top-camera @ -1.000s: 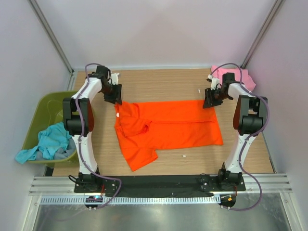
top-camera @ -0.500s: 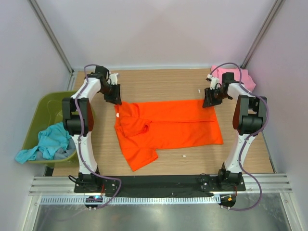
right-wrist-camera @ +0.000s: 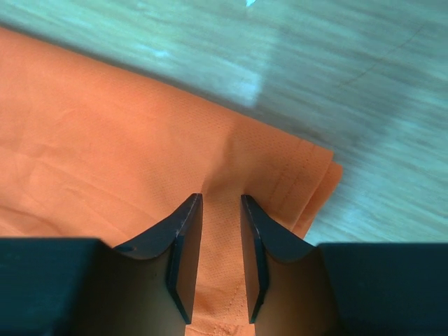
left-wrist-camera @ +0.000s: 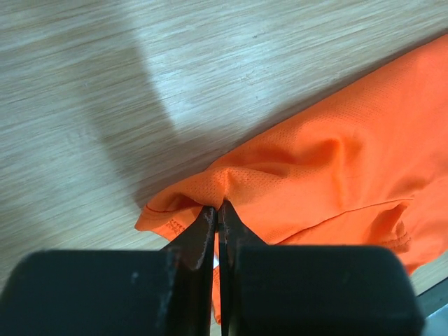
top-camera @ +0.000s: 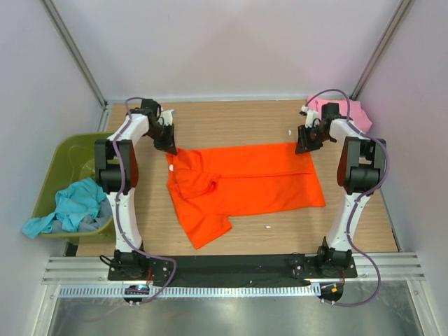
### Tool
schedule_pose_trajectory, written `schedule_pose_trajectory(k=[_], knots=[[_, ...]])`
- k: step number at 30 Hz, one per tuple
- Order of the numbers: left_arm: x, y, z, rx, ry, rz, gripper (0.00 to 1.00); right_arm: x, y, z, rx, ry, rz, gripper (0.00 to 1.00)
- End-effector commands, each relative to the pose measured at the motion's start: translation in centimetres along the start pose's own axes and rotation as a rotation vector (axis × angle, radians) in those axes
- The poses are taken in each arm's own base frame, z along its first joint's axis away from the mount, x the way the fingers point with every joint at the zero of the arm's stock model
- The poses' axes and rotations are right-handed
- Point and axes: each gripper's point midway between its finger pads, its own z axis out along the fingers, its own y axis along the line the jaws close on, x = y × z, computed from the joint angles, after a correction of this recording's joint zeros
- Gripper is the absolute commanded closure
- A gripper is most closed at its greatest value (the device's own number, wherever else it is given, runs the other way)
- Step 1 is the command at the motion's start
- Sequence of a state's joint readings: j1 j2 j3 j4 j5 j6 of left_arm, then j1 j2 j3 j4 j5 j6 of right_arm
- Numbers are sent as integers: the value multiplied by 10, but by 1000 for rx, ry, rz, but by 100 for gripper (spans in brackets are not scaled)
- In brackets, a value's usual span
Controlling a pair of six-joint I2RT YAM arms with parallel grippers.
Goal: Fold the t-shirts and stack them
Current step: Fold the tshirt
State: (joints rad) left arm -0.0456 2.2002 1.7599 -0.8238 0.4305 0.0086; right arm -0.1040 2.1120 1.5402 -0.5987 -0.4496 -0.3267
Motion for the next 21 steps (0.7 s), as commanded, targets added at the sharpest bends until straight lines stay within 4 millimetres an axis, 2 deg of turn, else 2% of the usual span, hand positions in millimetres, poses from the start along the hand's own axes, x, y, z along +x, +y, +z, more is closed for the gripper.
schedule_pose_trajectory(k=[1, 5, 10, 21], knots=[[-19, -5, -13, 7, -56, 31, 100, 14, -21, 19, 82, 66, 39, 66], [-24, -4, -20, -13, -72, 43, 100, 25, -24, 27, 96, 107, 74, 68], [-26, -3, -30, -29, -84, 53, 100, 30, -29, 26, 130, 118, 75, 69], [-11, 3, -46, -64, -71, 42, 100, 32, -30, 24, 143, 130, 87, 70]])
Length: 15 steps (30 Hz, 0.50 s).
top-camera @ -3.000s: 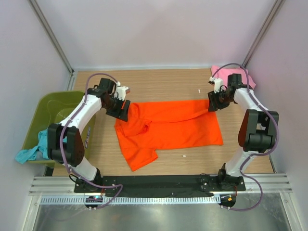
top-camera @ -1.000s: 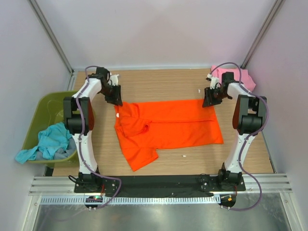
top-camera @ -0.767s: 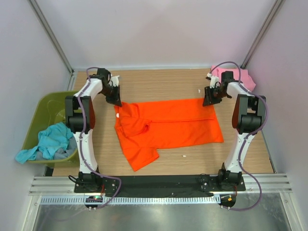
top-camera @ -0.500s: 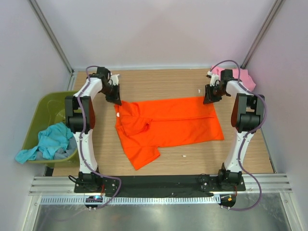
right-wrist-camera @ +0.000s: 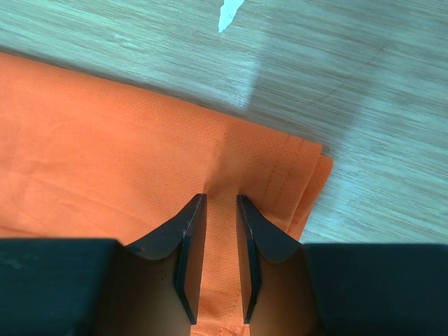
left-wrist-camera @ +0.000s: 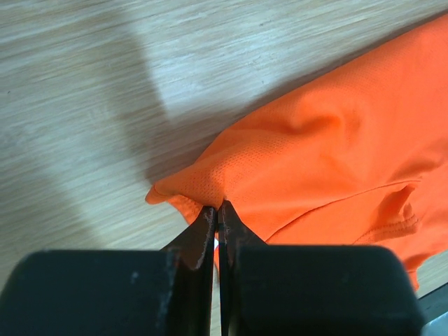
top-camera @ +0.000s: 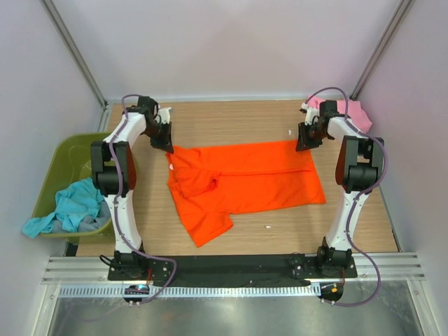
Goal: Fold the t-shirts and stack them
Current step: Fold the tshirt
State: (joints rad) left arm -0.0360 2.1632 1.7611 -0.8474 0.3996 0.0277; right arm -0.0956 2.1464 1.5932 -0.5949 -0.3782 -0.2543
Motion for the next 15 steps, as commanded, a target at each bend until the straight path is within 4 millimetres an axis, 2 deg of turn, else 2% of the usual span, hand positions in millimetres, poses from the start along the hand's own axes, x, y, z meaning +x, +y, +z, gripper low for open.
schedule_pose_trajectory(k=[1, 7, 9, 10, 12, 15], knots=[[-8, 0, -30, -29, -54, 22, 100, 41, -19, 21, 78, 128, 24, 70], [3, -1, -34, -43, -43, 10, 99, 41, -19, 18, 78, 127, 19, 70], [7, 4, -32, -66, -27, -2, 85, 41, -18, 19, 75, 126, 21, 70], [8, 6, -32, -75, -20, -8, 71, 41, -18, 18, 73, 126, 24, 70], [5, 11, -35, -110, -26, -7, 65, 40, -18, 17, 72, 127, 26, 70], [-8, 8, -51, -132, -79, 6, 63, 37, -16, 9, 78, 115, 12, 70]])
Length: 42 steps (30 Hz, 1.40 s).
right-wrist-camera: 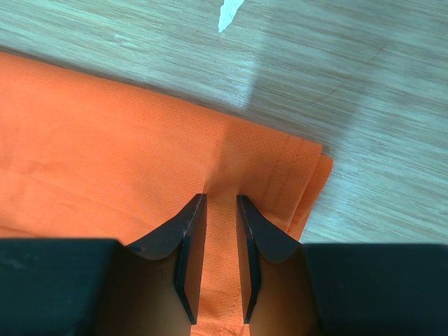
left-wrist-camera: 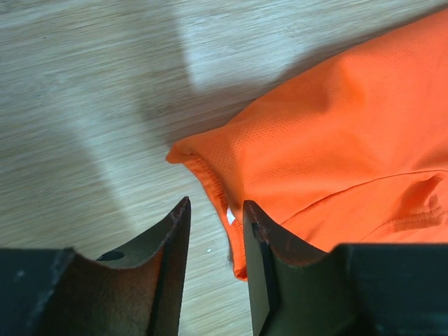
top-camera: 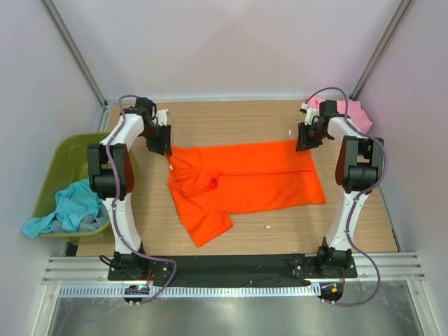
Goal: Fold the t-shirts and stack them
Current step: Fold the tshirt
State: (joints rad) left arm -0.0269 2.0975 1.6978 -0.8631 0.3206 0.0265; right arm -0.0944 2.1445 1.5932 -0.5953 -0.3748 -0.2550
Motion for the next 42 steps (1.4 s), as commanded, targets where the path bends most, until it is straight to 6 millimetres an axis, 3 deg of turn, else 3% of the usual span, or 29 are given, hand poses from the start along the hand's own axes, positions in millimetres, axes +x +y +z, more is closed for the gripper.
schedule_pose_trajectory(k=[1, 7, 9, 13, 18, 27, 34, 42], knots=[[-33, -3, -48, -53, -136, 25, 62, 35, -15, 7, 75, 109, 8, 70], [-67, -42, -79, -15, -251, 120, 60, 15, -7, -17, 74, 51, -6, 69], [-67, -60, -68, 31, -234, 152, 60, 6, -4, -23, 70, 25, -7, 69], [-60, -76, -39, 102, -169, 144, 68, -3, 1, -24, 45, 9, 0, 69], [-42, -69, -3, 121, -71, 121, 76, -7, 6, -22, 31, 7, -11, 69], [-26, -54, 26, 104, 3, 92, 78, 3, 2, -9, 32, 35, 2, 69], [-38, -37, 49, 59, 9, 84, 78, 5, -8, 3, 50, 65, -2, 69], [-77, -21, 76, 8, -39, 113, 76, -9, -23, 23, 78, 60, 8, 69]])
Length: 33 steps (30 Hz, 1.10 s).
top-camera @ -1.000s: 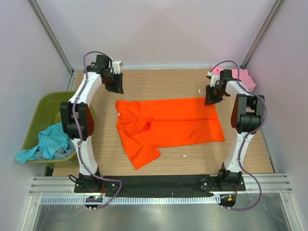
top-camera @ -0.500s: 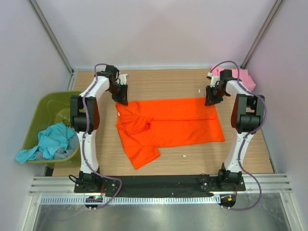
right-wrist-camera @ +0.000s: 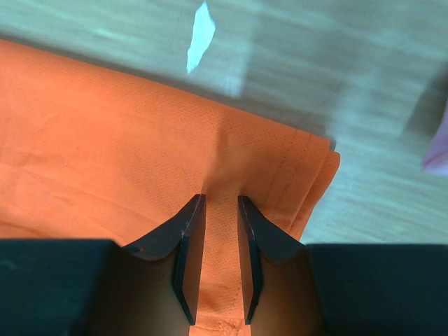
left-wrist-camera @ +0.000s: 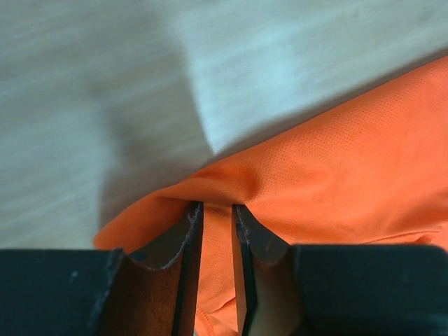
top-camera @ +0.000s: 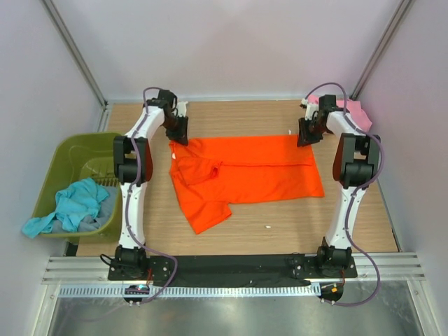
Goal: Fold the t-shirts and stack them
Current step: Fold the tshirt
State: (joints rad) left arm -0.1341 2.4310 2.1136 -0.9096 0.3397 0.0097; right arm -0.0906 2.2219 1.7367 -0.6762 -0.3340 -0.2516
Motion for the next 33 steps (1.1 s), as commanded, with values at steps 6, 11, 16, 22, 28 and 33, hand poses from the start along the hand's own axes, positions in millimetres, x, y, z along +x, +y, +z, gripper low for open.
schedule_pose_trajectory(k=[6, 11, 16, 22, 28, 33], knots=[[-45, 23, 17, -72, -92, 56, 70, -5, -22, 33, 75, 25, -7, 68], [-67, 24, 22, -104, -150, 121, 62, -9, -23, 42, 82, 24, -10, 67], [-105, 14, -18, -171, -276, 158, 55, -26, -20, 24, 94, -25, -26, 65], [-110, -54, -132, -175, -396, 202, 38, -76, 12, -74, 91, -258, -129, 58], [-22, -87, -179, -71, -299, 54, 26, -44, 41, -141, 90, -270, -111, 54], [64, -97, -180, -27, -193, -139, 24, 24, 64, -157, 3, -162, 27, 54]])
